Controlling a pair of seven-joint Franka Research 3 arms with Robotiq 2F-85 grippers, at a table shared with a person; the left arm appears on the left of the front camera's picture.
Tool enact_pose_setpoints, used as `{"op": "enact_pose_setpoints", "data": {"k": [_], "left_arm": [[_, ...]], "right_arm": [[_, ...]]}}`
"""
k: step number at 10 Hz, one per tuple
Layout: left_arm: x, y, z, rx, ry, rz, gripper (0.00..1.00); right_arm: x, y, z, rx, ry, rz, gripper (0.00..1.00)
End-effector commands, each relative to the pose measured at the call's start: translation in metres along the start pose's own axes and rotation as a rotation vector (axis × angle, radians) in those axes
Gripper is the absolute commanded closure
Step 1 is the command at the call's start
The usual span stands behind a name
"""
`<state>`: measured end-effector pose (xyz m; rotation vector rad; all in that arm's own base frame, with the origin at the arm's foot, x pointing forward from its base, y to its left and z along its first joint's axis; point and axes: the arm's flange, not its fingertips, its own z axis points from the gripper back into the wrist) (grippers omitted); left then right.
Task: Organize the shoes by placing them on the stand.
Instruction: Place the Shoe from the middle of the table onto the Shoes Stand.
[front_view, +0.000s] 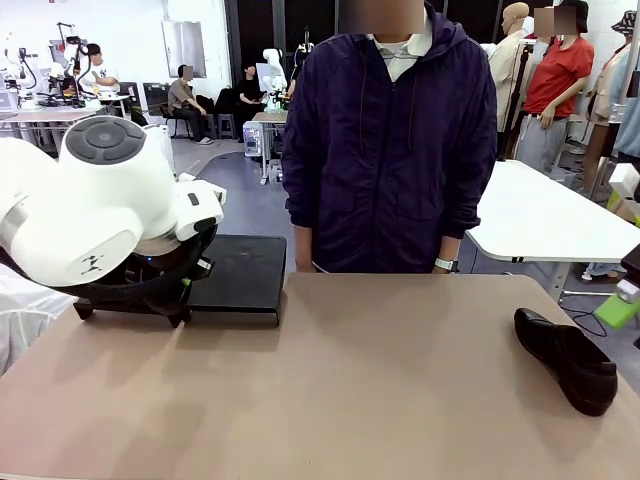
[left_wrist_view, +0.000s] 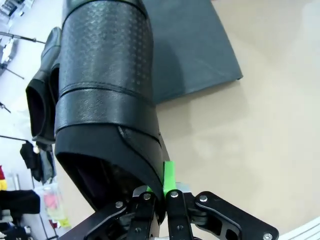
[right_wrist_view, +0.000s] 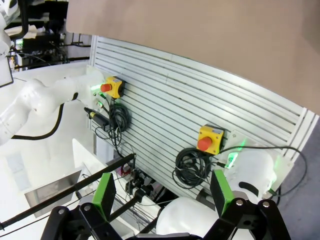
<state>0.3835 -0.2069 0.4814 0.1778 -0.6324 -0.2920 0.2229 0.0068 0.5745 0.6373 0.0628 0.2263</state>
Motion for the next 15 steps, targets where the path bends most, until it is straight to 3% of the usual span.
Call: {"op": "enact_pose_setpoints", "data": {"k": [1, 4, 7, 11, 13, 15], "left_arm": [[0.0, -0.01, 0.01, 0.015, -0.028, -0.046, 1.0], [0.008, -0.015, -0.016, 0.01, 0.041, -0.032, 1.0], [0.044, -0.02, -0.071, 0.031, -0.001, 0.125, 1.0], [0.068, -0.02, -0.119, 0.074, -0.014, 0.142, 1.0], [0.076, -0.028, -0.141, 0.11, -0.107, 0.087, 1.0], [0.082, -0.032, -0.154, 0.106, -0.112, 0.091, 1.0]], "right_arm": [[0.001, 0.003, 0.002, 0.017, -0.003, 0.004, 0.0], [0.001, 0.003, 0.002, 0.017, -0.003, 0.004, 0.0], [0.001, 0.003, 0.002, 0.017, -0.003, 0.004, 0.0], [0.001, 0.003, 0.002, 0.017, -0.003, 0.004, 0.0], [0.001, 0.003, 0.002, 0.017, -0.003, 0.004, 0.0], [0.001, 0.003, 0.002, 0.017, -0.003, 0.004, 0.0]]}}
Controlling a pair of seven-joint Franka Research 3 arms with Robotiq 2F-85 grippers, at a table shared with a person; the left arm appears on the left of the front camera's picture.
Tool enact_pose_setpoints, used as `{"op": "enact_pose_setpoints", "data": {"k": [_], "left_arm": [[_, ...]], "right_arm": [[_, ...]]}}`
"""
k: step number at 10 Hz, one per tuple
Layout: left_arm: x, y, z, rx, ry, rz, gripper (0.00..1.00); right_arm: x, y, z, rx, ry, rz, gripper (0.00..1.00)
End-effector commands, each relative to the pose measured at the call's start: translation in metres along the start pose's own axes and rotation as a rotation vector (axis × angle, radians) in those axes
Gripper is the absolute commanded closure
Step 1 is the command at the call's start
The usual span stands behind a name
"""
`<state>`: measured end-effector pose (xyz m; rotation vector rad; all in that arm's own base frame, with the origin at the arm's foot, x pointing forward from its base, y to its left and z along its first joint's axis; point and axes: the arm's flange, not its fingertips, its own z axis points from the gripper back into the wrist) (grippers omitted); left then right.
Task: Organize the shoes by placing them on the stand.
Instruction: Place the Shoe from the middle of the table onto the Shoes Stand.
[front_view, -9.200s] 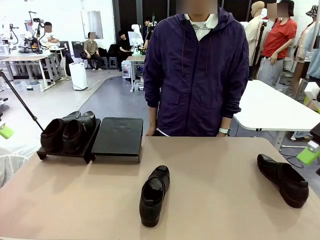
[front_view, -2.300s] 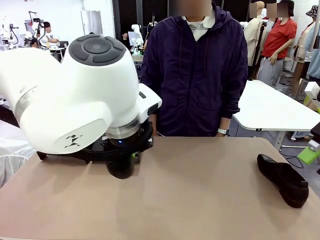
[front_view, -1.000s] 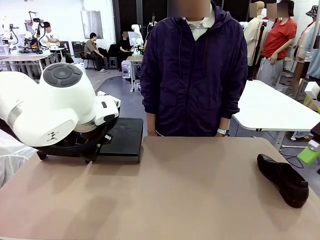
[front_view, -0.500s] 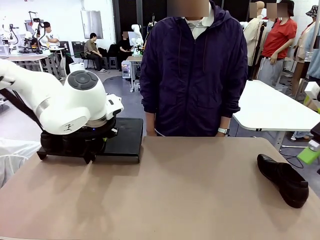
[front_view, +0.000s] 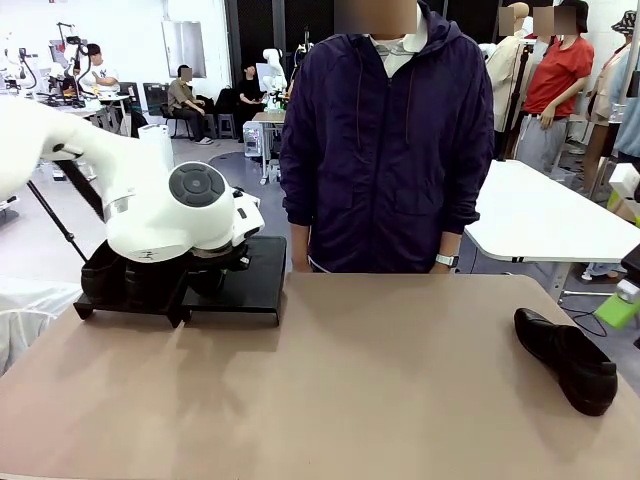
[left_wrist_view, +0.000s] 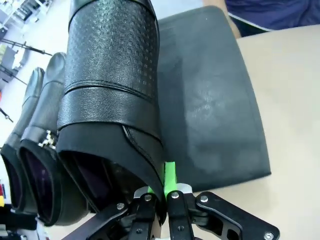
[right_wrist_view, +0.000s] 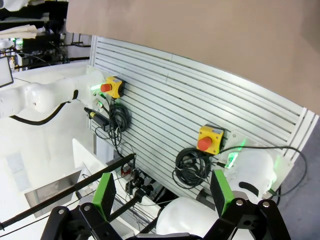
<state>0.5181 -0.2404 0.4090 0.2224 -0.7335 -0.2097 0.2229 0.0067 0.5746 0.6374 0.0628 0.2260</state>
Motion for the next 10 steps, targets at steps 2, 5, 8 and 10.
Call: {"op": "enact_pose_setpoints", "data": {"k": [2, 5, 8, 10], "left_arm": [[0.006, -0.015, -0.027, 0.047, -0.007, 0.041, 1.0], [0.004, -0.012, -0.032, 0.037, 0.041, 0.047, 1.0], [0.005, -0.013, -0.033, 0.027, 0.046, 0.041, 1.0], [0.006, -0.011, -0.033, 0.023, 0.048, 0.049, 0.85]], "right_arm": [[0.001, 0.003, 0.002, 0.017, -0.003, 0.005, 0.0], [0.001, 0.003, 0.002, 0.017, -0.003, 0.005, 0.0], [0.001, 0.003, 0.002, 0.017, -0.003, 0.005, 0.0], [0.001, 0.003, 0.002, 0.017, -0.003, 0.005, 0.0]]}}
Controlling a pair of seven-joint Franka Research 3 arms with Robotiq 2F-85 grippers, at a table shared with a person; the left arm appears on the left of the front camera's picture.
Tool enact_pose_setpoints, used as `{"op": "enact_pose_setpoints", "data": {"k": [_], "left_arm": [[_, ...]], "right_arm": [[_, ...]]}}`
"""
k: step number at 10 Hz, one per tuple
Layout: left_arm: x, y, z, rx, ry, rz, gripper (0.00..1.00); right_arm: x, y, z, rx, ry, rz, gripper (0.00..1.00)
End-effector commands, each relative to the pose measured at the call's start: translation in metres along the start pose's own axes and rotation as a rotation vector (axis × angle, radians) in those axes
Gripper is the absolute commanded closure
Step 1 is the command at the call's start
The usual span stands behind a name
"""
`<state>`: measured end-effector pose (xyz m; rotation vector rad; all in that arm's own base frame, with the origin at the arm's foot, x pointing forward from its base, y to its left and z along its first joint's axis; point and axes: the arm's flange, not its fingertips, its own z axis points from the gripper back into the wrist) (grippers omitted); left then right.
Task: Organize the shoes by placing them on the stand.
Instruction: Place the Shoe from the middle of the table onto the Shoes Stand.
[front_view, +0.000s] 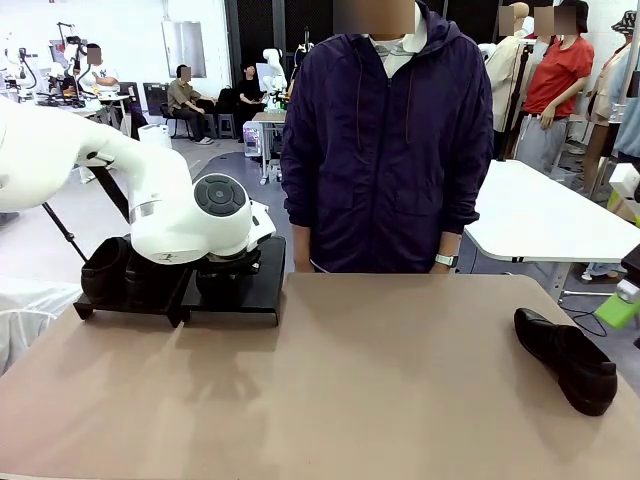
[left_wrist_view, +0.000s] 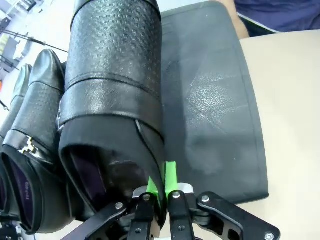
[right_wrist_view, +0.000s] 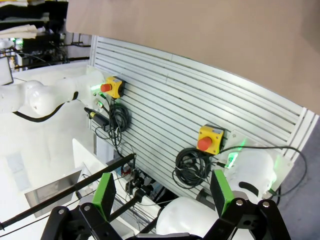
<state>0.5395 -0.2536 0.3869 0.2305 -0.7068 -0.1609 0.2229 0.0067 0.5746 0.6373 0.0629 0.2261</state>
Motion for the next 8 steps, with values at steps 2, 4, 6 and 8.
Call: {"op": "enact_pose_setpoints", "data": {"k": [2, 4, 6, 8], "left_arm": [[0.0026, 0.0061, -0.0028, 0.008, 0.001, 0.017, 0.0], [0.0026, 0.0068, -0.0034, 0.012, -0.001, 0.023, 0.0], [0.003, 0.0073, -0.0028, 0.014, 0.0, 0.029, 0.0], [0.0057, 0.0122, 0.0052, 0.003, -0.015, 0.046, 0.0]], "right_arm": [[0.0011, 0.0025, 0.0023, 0.017, -0.003, 0.004, 0.0], [0.0011, 0.0025, 0.0023, 0.017, -0.003, 0.004, 0.0], [0.0011, 0.0025, 0.0023, 0.017, -0.003, 0.004, 0.0], [0.0011, 0.0025, 0.0023, 0.017, -0.003, 0.004, 0.0]]}}
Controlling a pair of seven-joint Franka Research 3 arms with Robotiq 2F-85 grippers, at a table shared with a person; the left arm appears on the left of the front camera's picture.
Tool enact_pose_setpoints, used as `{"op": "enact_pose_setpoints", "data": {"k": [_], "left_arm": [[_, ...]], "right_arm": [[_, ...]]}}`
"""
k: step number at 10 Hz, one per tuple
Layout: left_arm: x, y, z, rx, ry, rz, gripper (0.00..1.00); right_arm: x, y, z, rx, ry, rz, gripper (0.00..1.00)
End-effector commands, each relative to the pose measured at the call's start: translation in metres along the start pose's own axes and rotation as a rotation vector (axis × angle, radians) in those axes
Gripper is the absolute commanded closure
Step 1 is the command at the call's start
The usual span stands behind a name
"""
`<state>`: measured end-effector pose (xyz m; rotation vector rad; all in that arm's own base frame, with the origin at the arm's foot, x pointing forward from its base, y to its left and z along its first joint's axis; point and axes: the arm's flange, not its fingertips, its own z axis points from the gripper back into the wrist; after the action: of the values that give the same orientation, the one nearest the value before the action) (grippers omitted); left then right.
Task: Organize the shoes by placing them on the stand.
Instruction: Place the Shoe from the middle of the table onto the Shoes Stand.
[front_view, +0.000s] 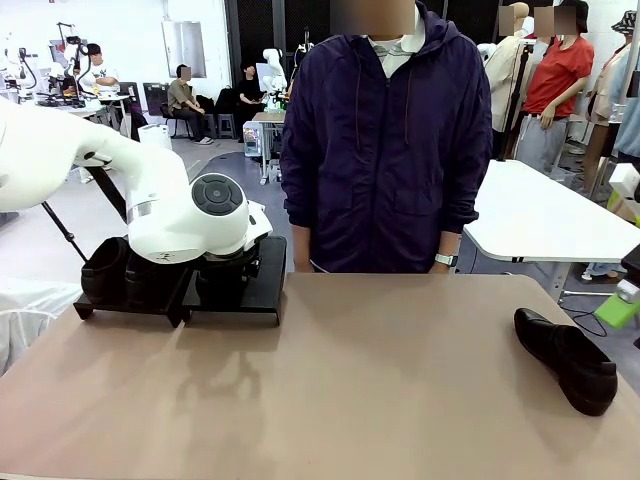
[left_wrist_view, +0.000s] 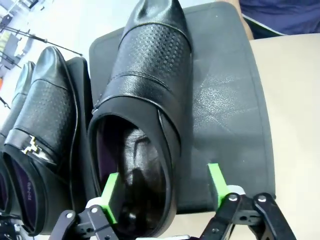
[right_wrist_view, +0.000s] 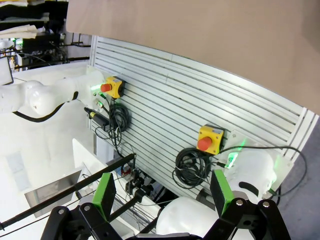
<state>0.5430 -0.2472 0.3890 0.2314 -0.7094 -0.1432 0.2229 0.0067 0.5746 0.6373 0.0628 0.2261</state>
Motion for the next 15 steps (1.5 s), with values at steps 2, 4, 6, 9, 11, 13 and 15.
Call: {"op": "enact_pose_setpoints", "data": {"k": [2, 4, 6, 9, 11, 13, 15], "left_arm": [[0.012, 0.019, 0.037, -0.014, -0.089, 0.059, 0.0], [0.019, 0.036, 0.085, -0.081, -0.172, 0.063, 0.0], [0.005, 0.061, 0.148, -0.281, -0.168, -0.028, 0.0], [-0.071, 0.12, 0.221, -0.382, 0.072, -0.131, 0.0], [-0.116, 0.159, 0.253, -0.486, 0.209, -0.18, 0.0], [-0.127, 0.2, 0.265, -0.497, 0.31, -0.091, 0.0], [-0.134, 0.229, 0.257, -0.564, 0.296, -0.002, 0.0]], "right_arm": [[0.001, 0.003, 0.002, 0.017, -0.003, 0.004, 0.0], [0.001, 0.003, 0.002, 0.017, -0.003, 0.004, 0.0], [0.001, 0.003, 0.002, 0.017, -0.003, 0.004, 0.0], [0.001, 0.003, 0.002, 0.017, -0.003, 0.004, 0.0], [0.001, 0.003, 0.002, 0.017, -0.003, 0.004, 0.0], [0.001, 0.003, 0.002, 0.017, -0.003, 0.004, 0.0], [0.001, 0.003, 0.002, 0.017, -0.003, 0.004, 0.0]]}}
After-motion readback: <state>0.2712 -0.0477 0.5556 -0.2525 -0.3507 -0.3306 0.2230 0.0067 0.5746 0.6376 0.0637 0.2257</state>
